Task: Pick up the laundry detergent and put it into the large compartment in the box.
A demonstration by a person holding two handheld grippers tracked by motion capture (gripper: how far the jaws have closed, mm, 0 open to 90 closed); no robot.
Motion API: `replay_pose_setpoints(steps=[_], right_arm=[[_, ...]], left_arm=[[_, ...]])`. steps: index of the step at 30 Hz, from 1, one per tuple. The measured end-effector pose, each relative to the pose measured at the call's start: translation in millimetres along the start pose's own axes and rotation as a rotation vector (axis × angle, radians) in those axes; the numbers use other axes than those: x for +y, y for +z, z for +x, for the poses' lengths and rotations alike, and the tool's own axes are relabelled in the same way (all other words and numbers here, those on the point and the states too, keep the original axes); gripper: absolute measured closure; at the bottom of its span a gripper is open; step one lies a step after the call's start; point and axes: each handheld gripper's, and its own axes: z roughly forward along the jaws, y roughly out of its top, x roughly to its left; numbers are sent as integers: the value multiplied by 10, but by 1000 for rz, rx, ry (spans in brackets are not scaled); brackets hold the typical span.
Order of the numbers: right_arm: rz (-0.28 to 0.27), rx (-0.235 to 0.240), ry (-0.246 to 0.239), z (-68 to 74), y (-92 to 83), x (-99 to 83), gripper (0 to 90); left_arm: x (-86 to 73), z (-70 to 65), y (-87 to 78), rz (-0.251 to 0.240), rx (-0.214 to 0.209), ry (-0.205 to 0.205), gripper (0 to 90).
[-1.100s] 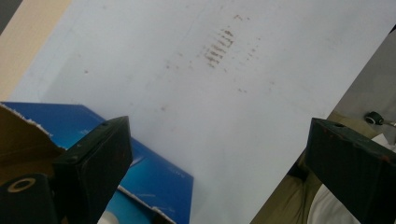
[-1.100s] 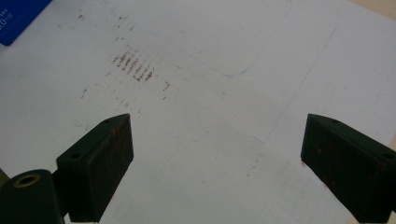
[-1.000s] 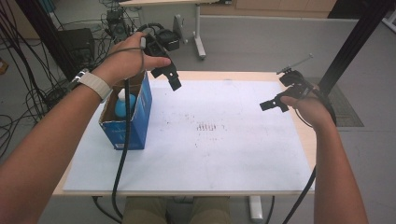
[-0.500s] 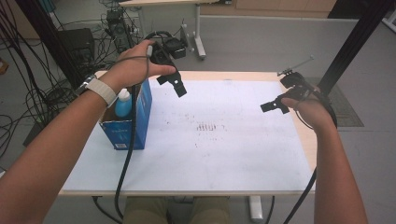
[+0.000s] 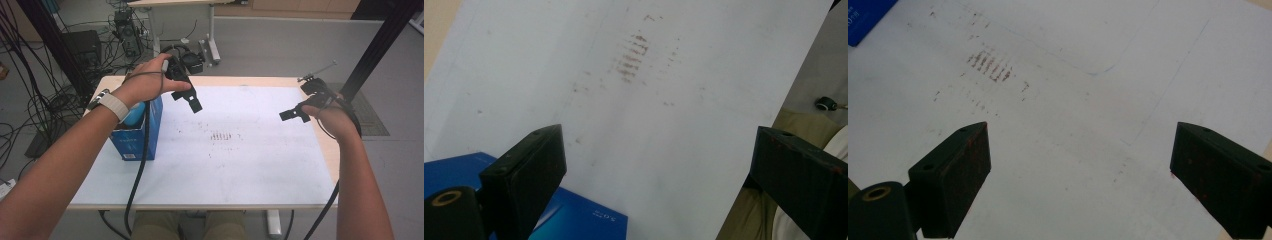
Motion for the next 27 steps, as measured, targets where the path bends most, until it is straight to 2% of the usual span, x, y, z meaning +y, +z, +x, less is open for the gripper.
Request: replay_pose_setpoints(steps=[6,14,19,27], right_arm=[[3,-2,-2,4,-17,-1,91],[-2,1,-6,3,-24,-17,91],[2,2,-4,1,-12,-19,90],[1,4,-6,-7,0,-12,90]], left_arm=[[7,-18,79,23,1,25,81],[48,1,239,73,-41,79,84],[41,-10,313,81,-42,85,86],[25,-19,321,79,-38,84,86]])
